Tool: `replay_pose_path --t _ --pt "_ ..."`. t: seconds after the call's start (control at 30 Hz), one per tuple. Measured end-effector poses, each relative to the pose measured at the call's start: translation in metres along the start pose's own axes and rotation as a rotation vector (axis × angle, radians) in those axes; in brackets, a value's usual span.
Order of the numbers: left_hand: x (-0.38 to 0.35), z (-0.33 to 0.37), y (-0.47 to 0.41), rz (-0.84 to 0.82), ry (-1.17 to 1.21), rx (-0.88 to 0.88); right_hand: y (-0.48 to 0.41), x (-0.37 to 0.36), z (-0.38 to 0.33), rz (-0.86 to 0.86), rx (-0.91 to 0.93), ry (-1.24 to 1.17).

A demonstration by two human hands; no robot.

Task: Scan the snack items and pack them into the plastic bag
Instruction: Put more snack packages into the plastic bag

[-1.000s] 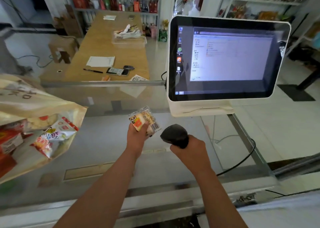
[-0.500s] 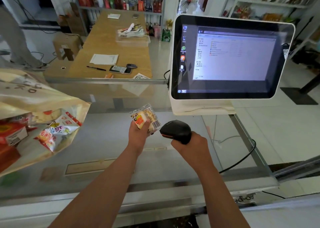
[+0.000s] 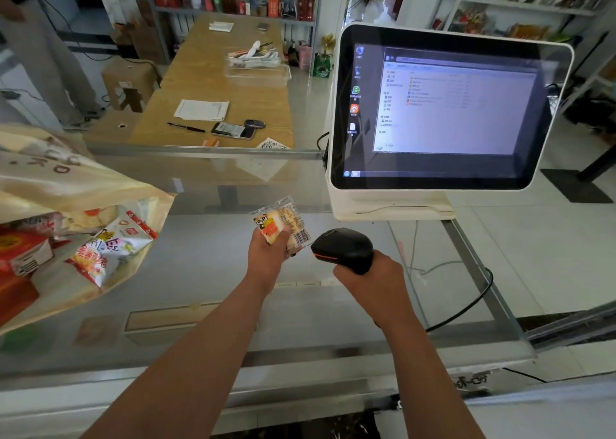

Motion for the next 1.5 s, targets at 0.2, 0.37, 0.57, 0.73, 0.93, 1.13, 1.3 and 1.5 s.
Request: replay_pose_path --t 0.2,0.37,0.57,0.73,0.93,1.13,1.3,1.5 --pt "-0.001 0.003 0.003 0.008 -0.015 0.000 -0.002 -0.001 0.001 0.010 0.010 0.020" --pt "-0.001 0.008 0.008 0.027 -0.028 0.007 -0.006 -0.008 0.007 0.025 0.038 -0.011" --pt "-0.001 0.007 0.012 0.014 -0.030 0.029 -0.018 -0.033 0.029 -0.004 0.055 0.001" --pt "0.004 0.006 0.020 -0.043 0.112 0.113 -0.018 -0.045 0.036 -0.009 0.073 0.119" --pt "0.026 0.008 0.030 0.009 0.128 0.136 -0.008 -0.055 0.030 0.015 0.014 0.217" --pt "0.058 0.032 0.033 -0.005 -0.008 0.106 0.016 -0.049 -0.008 0.203 -0.008 0.404" --pt "0.088 0.068 0.052 -0.053 -0.017 0.077 0.046 -0.104 -0.082 0.017 0.006 -0.112" --pt "0.133 0.118 0.090 -0.225 0.213 0.111 0.087 -0.196 -0.150 -0.174 -0.007 -0.506"
Point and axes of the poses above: each hand's wrist, its own y-axis away from the middle knuckle, its own x-axis out of the back of the hand, z = x × y, the point moved 10 cm from there along -y, towards the middle knuckle, and after that the axes turned 2 degrees about -x, right-handed, at the moved point
